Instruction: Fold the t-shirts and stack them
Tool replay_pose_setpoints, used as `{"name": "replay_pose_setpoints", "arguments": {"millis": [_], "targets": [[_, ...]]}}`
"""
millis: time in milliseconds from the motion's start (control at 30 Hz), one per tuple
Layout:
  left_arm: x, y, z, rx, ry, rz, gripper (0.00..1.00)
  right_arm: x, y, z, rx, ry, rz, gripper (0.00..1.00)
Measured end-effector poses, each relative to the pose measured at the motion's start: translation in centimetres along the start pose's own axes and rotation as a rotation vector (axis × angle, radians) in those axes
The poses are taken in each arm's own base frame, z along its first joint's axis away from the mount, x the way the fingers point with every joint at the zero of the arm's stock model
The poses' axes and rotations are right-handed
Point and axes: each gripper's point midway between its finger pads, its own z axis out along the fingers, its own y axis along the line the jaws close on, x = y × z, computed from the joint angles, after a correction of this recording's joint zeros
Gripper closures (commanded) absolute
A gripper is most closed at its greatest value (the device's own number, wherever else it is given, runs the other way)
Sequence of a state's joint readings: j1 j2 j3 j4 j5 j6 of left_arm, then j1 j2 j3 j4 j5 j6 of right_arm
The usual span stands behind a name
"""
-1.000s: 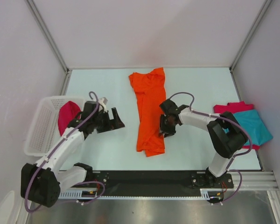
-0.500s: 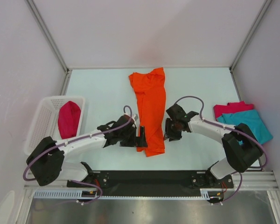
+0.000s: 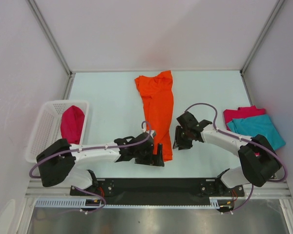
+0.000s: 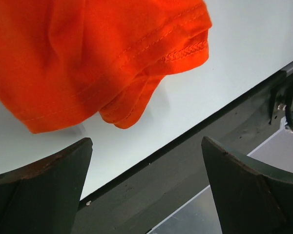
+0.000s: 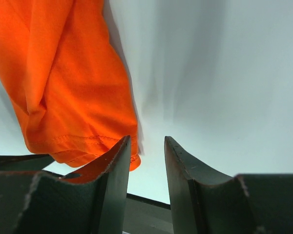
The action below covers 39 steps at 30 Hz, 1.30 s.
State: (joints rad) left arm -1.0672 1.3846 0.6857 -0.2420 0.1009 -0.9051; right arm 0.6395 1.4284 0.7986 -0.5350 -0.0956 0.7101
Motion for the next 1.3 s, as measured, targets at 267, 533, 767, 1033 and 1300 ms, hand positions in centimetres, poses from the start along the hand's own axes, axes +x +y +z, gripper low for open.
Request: {"name": "replay_pose_setpoints", "arguments": {"millis": [267, 533, 767, 1033, 1300], "targets": [[0.6, -0.3, 1.5, -0.005, 0.007, 0.008, 0.09, -0.1, 0.0, 0.0, 0.000, -0.003, 0.005, 0.61], [-0.3, -1.9, 3.0, 0.053, -0.008, 0.013, 0.53, -0.2, -1.1, -0.3, 0.030, 0.005, 0.020, 0.62], [0.3, -0.9, 3.3, 0.016, 0.013, 0.033, 1.00, -0.4, -1.3, -0.4, 0.036, -0.001, 0.025, 0.62], [0.2, 0.6, 2.0, -0.058, -0.003, 0.039, 1.00, -0.5, -1.2, -0.4, 0.033, -0.001, 0.025, 0.62], [-0.8, 0.8, -0.2, -0.081, -0.068, 0.040, 1.00, -0.4, 0.0, 0.4, 0.012, 0.014, 0.000, 0.62]]}}
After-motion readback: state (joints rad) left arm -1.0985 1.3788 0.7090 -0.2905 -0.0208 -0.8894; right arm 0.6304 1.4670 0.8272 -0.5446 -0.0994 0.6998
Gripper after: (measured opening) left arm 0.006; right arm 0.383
